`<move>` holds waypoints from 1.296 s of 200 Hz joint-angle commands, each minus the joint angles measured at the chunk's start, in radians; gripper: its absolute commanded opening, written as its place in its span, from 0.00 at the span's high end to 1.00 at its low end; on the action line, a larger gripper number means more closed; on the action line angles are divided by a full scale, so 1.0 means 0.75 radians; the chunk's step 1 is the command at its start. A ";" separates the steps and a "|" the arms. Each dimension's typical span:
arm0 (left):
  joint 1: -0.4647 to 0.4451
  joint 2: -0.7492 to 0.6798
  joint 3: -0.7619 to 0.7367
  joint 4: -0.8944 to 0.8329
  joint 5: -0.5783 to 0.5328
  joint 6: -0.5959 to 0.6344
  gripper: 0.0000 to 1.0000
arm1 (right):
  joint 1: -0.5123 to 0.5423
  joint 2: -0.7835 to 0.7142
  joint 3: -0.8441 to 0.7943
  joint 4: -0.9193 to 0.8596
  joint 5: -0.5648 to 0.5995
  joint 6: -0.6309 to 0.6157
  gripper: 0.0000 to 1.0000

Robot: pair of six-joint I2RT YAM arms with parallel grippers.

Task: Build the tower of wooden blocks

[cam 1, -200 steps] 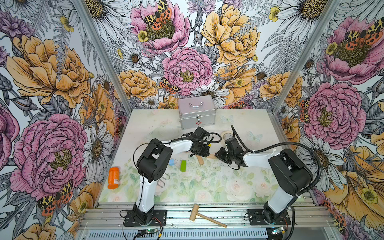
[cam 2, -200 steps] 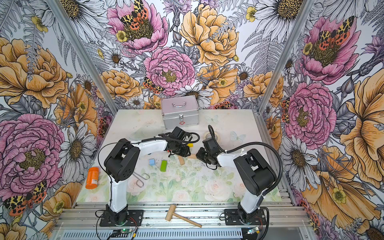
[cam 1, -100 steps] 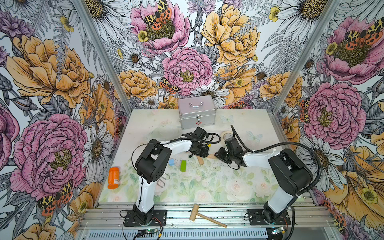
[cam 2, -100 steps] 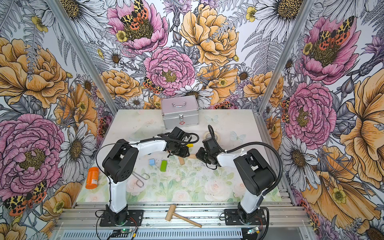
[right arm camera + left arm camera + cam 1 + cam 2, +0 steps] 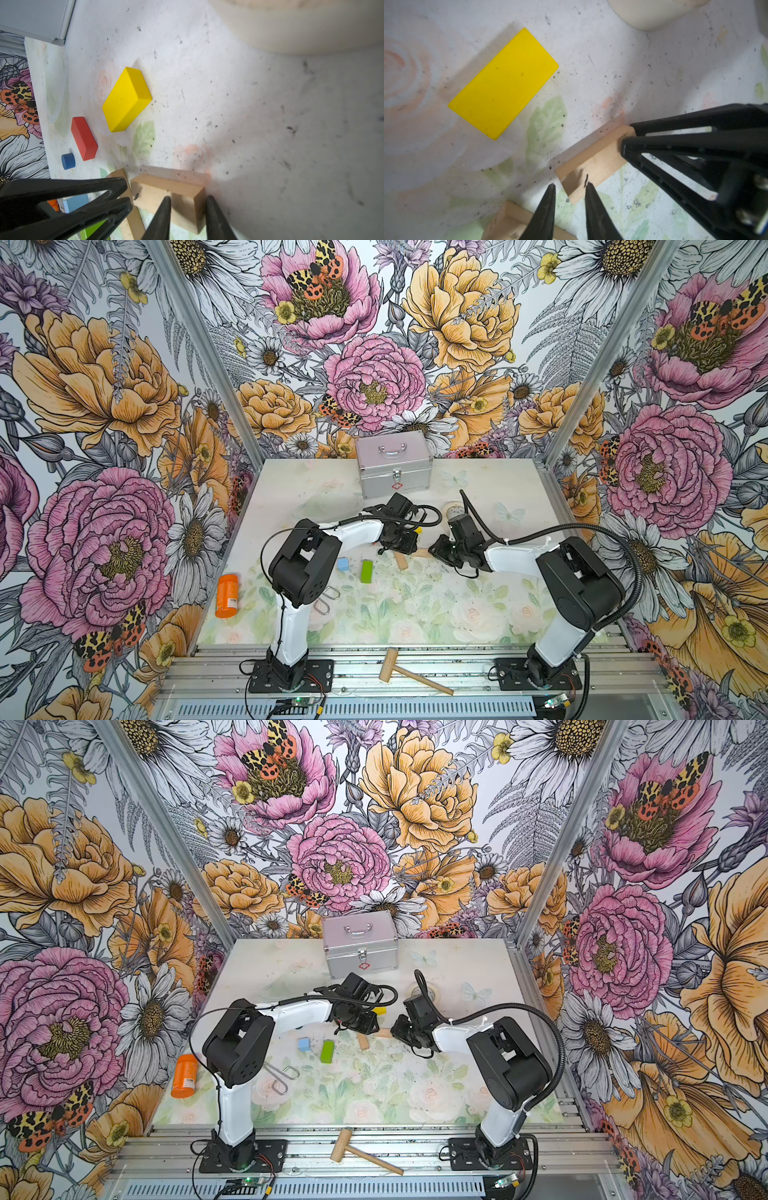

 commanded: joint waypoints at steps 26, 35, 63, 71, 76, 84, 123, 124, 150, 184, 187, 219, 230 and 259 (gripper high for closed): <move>0.013 -0.063 -0.007 -0.013 -0.035 -0.013 0.73 | 0.007 0.073 0.036 -0.107 0.001 -0.042 0.69; 0.014 -0.061 -0.007 -0.012 -0.034 -0.013 0.73 | 0.007 0.078 0.041 -0.109 0.001 -0.044 0.69; 0.015 -0.060 -0.007 -0.012 -0.036 -0.014 0.73 | 0.005 0.082 0.045 -0.114 -0.001 -0.046 0.69; 0.016 -0.061 -0.004 -0.013 -0.038 -0.014 0.73 | 0.006 0.079 0.043 -0.116 -0.001 -0.045 0.69; 0.017 -0.061 -0.005 -0.014 -0.040 -0.015 0.73 | 0.005 0.077 0.042 -0.118 0.001 -0.046 0.69; 0.018 -0.063 -0.003 -0.016 -0.041 -0.013 0.73 | 0.005 0.072 0.039 -0.122 0.003 -0.044 0.69; 0.023 -0.085 0.006 -0.031 -0.056 -0.013 0.73 | 0.003 0.022 0.030 -0.157 0.029 -0.045 0.63; 0.023 -0.087 0.007 -0.031 -0.057 -0.013 0.73 | 0.003 0.021 0.030 -0.159 0.031 -0.043 0.63; 0.028 -0.122 0.009 -0.035 -0.067 -0.014 0.73 | 0.002 -0.034 0.025 -0.187 0.053 -0.048 0.56; 0.031 -0.198 0.004 -0.041 -0.081 -0.015 0.73 | -0.001 -0.114 0.025 -0.262 0.099 -0.070 0.53; 0.031 -0.205 0.001 -0.041 -0.083 -0.014 0.73 | -0.002 -0.123 0.026 -0.271 0.104 -0.074 0.53; 0.058 -0.354 -0.025 -0.040 -0.098 -0.013 0.73 | -0.002 -0.236 0.056 -0.387 0.150 -0.121 0.53; 0.077 -0.409 -0.042 -0.041 -0.098 -0.012 0.73 | -0.001 -0.277 0.086 -0.437 0.165 -0.151 0.53; 0.143 -0.561 -0.106 -0.034 -0.104 -0.012 0.72 | 0.014 -0.312 0.228 -0.587 0.163 -0.272 0.56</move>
